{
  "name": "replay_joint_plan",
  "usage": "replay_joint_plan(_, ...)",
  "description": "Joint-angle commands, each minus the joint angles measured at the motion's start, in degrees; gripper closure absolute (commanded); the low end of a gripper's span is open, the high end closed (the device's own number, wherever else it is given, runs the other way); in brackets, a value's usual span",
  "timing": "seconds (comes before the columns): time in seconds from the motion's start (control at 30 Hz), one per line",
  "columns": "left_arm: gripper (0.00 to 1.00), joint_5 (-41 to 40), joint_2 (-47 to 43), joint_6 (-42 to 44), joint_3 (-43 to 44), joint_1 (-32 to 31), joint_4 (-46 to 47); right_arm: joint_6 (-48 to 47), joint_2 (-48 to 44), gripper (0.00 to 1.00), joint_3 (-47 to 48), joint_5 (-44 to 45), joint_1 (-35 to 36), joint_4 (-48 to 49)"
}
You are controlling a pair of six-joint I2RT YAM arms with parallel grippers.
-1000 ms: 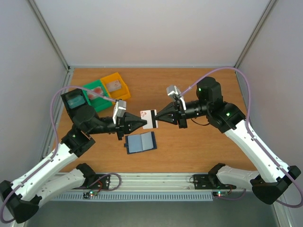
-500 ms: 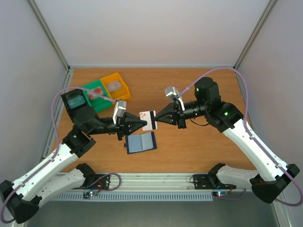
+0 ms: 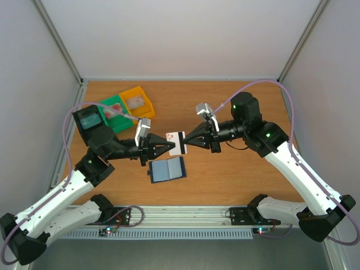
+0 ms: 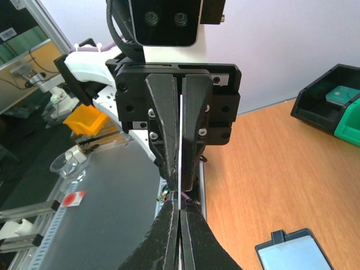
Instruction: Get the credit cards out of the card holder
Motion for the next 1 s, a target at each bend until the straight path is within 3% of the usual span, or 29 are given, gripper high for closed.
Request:
replay_joint_plan(0.0,1.00,-4.16,-1.11,5.38,-0.79,-0.06,-0.21,-0.62,-0.55,0.93,-1.92,1.10,0.25,0.34)
replay_joint_plan(0.1,1.00,-7.57,-2.26,14.75,-2.06,-0.05,-4.82,-0.27,-0.60,0.50,-3.13,4.79,0.09,0.36)
replay_joint_plan(0.13,1.00,-10.41,-3.00,23.73,-2.09,-0.07,-7.80,0.14,-0.84,0.36,-3.52,6.59,-0.10,0.36)
replay_joint_plan(0.17,1.00,-14.41,-4.11,33.00,-2.12,-0.02,-12.02,1.03,-1.48,0.10,-4.03,8.79,-0.36,0.63)
replay_joint_plan(0.2,1.00,-19.46,-5.20,40.93,-2.55,-0.04,-14.68,1.47,-2.33,0.02,-4.44,11.21,-0.49,0.70)
replay_joint_plan(0.23,1.00,-25.33,-6.27,54.70,-3.24,-0.06,-15.69,1.99,-3.53,0.02,-4.81,13.52,-0.75,0.63)
replay_joint_plan(0.27,1.00,-31.10,-7.34,63.01,-4.32,-0.07,-14.55,2.57,-4.61,0.02,-5.02,15.84,-0.99,0.58)
replay_joint_plan(0.37,1.00,-39.56,-10.90,95.13,-9.69,-0.04,-0.59,3.44,-7.72,0.01,-4.95,21.77,-1.29,0.27)
replay_joint_plan(0.43,1.00,-34.38,-14.62,113.43,-13.78,-0.06,7.11,3.49,-9.41,0.01,-4.71,24.59,-1.23,-0.13)
replay_joint_plan(0.47,1.00,-29.97,-16.52,126.54,-15.92,-0.07,9.46,3.28,-9.92,0.02,-4.34,25.43,-1.27,-0.54)
replay_joint_plan(0.57,1.00,-15.42,-22.35,150.52,-20.17,-0.07,9.11,2.33,-10.49,0.01,-3.04,26.46,-1.25,-2.80)
replay_joint_plan(0.67,1.00,-8.42,-27.15,160.12,-21.38,-0.04,2.49,1.46,-10.20,0.02,-1.78,26.83,-1.23,-5.24)
replay_joint_plan(0.77,1.00,-8.50,-27.96,163.50,-21.97,-0.07,0.37,1.06,-10.23,0.01,-1.23,26.67,-1.23,-6.48)
replay_joint_plan(0.9,1.00,-12.30,-25.75,161.84,-22.52,-0.08,1.60,0.66,-10.94,0.02,-1.75,27.89,-1.27,-7.54)
replay_joint_plan(0.97,1.00,-19.43,-23.78,158.20,-21.71,-0.06,0.80,0.60,-11.41,0.01,-2.32,28.02,-1.28,-7.55)
